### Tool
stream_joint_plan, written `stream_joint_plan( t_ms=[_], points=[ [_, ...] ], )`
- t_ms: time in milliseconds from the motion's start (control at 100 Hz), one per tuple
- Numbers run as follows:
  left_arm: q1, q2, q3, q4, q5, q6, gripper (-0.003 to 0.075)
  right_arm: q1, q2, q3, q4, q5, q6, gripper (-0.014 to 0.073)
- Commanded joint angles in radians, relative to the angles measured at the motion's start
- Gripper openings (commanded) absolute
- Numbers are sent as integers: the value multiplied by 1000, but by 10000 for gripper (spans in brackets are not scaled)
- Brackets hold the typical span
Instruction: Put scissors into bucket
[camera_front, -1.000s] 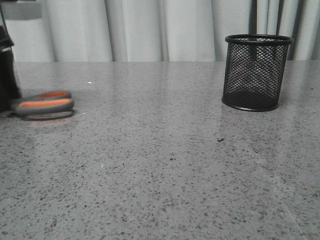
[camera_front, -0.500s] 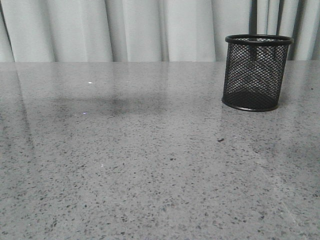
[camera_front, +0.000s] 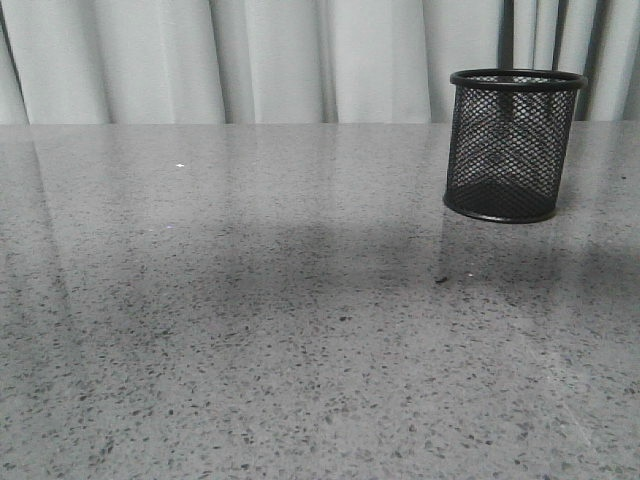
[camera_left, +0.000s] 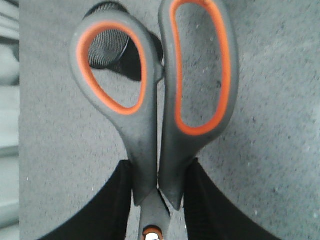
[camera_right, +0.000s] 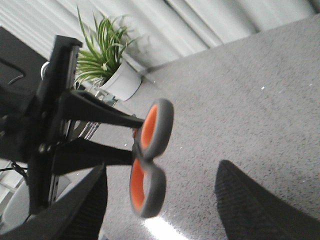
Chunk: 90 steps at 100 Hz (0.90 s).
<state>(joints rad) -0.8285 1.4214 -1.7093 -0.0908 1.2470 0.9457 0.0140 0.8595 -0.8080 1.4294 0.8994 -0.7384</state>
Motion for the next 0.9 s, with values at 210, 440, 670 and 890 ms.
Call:
stream_joint_plan(
  t_ms=[210,440,670,890],
  points=[
    [-39,-34,-33,-9,-132,-54,-13,2,146,-135,75,128,-48,412],
    [-39,-32,-33,-11,-169,-54,-13,15,223,-187,90,191,-62,278],
    [-39,-32,-33,-13,-164,-54,66,53,254,-226,90,187,-72,-64],
    [-36,-32,-33,-6,-149,-55,433,53,257,-226,76,180,-72,-64]
  ],
)
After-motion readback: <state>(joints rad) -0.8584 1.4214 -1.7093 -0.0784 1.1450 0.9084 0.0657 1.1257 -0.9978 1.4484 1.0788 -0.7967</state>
